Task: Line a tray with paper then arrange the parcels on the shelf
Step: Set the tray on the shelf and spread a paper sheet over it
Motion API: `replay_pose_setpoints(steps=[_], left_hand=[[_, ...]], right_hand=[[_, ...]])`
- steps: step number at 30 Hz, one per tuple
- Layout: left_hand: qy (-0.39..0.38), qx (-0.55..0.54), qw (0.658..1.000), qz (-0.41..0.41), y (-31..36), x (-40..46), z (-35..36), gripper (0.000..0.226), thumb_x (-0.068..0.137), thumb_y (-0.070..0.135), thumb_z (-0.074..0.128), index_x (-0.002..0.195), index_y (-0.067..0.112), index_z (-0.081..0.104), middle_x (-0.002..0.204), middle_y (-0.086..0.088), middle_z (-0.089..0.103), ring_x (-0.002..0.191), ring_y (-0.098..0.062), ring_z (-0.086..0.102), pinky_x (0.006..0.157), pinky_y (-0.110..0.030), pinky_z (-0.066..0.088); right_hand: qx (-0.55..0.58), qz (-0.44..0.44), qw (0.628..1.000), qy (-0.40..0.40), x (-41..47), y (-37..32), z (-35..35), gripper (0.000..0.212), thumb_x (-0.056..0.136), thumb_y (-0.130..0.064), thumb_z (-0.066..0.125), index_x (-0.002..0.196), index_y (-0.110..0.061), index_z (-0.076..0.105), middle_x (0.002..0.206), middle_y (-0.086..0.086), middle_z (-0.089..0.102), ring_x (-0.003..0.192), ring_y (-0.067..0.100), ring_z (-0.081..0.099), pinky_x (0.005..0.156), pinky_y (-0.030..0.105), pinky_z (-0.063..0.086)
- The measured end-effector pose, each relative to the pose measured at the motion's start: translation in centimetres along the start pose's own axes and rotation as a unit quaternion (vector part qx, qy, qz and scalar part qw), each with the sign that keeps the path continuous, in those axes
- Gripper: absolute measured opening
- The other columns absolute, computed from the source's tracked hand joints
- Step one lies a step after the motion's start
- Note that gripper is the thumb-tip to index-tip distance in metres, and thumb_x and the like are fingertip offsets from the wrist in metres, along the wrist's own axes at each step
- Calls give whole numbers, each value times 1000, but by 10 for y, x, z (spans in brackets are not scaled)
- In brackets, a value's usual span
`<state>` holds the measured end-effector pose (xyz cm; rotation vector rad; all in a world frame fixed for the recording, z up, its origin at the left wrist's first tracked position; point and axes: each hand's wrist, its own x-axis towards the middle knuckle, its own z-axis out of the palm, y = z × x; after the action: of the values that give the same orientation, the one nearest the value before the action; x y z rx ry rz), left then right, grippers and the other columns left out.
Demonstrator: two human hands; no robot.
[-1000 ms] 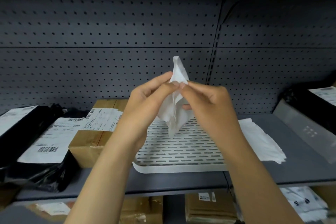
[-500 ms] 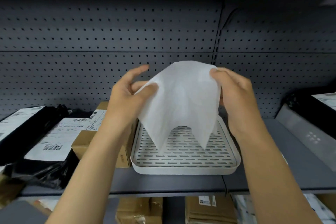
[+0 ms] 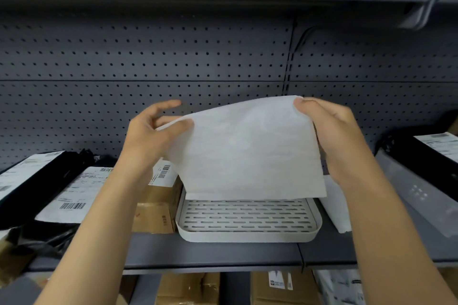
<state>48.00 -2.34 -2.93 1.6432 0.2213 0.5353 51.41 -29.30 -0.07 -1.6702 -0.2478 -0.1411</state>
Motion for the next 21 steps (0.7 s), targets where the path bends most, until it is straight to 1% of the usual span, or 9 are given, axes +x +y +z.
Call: replay_pose_setpoints(steps=[4, 6, 8, 9, 12, 14, 16, 19, 21], left_hand=[[55, 47, 997, 26, 1, 2, 5, 46, 80, 23, 84, 120, 37, 68, 98, 11, 75, 103, -16, 69, 81, -42, 58], [84, 129, 985, 75, 4, -2, 14, 51, 78, 27, 85, 124, 38, 65, 114, 10, 65, 118, -18, 58, 95, -44, 52], [102, 192, 969, 119, 10, -14, 27, 52, 78, 30, 83, 124, 40, 61, 121, 7, 49, 122, -18, 41, 97, -36, 42], [97, 176, 971, 132, 15, -23, 35, 47, 79, 30, 82, 119, 41, 61, 120, 7, 46, 118, -16, 39, 95, -32, 40], [-38, -12, 992, 116, 24, -54, 61, 32, 81, 21, 82, 106, 32, 65, 109, 11, 58, 101, -9, 56, 87, -24, 47], [-160, -14, 979, 123, 22, -69, 74, 37, 80, 24, 83, 112, 32, 65, 114, 13, 63, 107, -3, 61, 89, -22, 50], [-244, 34, 960, 136, 14, -77, 82, 66, 74, 31, 87, 132, 38, 56, 134, 17, 55, 125, 2, 54, 102, -24, 47], [-310, 60, 939, 136, 3, -79, 84, 108, 69, 34, 91, 154, 48, 26, 152, 28, 35, 142, 3, 39, 112, -23, 38], [-313, 54, 938, 142, 0, -79, 85, 99, 84, 27, 81, 158, 46, 19, 157, 31, 30, 143, 10, 35, 112, -18, 37]], right_hand=[[4, -3, 1000, -23, 0, 0, 0, 28, 97, -34, 61, 76, -25, 78, 64, -15, 71, 56, -1, 64, 51, 14, 44], [17, 5, 1000, -18, 0, -1, 1, 26, 95, -36, 63, 81, -23, 80, 79, -3, 79, 72, 13, 74, 62, 24, 55], [23, 14, 1000, -6, -1, -1, 4, 34, 89, -44, 66, 95, -12, 77, 106, 22, 75, 94, 44, 70, 85, 48, 59], [28, 19, 999, -3, -1, -1, 6, 43, 88, -46, 67, 96, -4, 71, 103, 27, 72, 89, 48, 68, 86, 49, 57], [61, 19, 998, -6, 1, -2, 11, 39, 92, -35, 67, 69, -5, 69, 66, 8, 65, 60, 22, 62, 61, 28, 49], [71, 7, 997, -9, 1, -1, 16, 31, 95, -30, 66, 73, -9, 76, 71, 9, 74, 65, 21, 70, 60, 31, 55], [83, -9, 996, -6, 1, 0, 18, 31, 96, -30, 65, 81, -5, 77, 78, 16, 75, 72, 24, 72, 66, 34, 58], [111, -23, 994, 10, 1, 1, 20, 32, 98, -30, 63, 86, -4, 77, 81, 18, 75, 74, 23, 71, 65, 27, 57], [124, -25, 992, 23, 2, 1, 20, 32, 99, -29, 62, 90, -2, 77, 90, 26, 74, 78, 23, 72, 67, 26, 58]])
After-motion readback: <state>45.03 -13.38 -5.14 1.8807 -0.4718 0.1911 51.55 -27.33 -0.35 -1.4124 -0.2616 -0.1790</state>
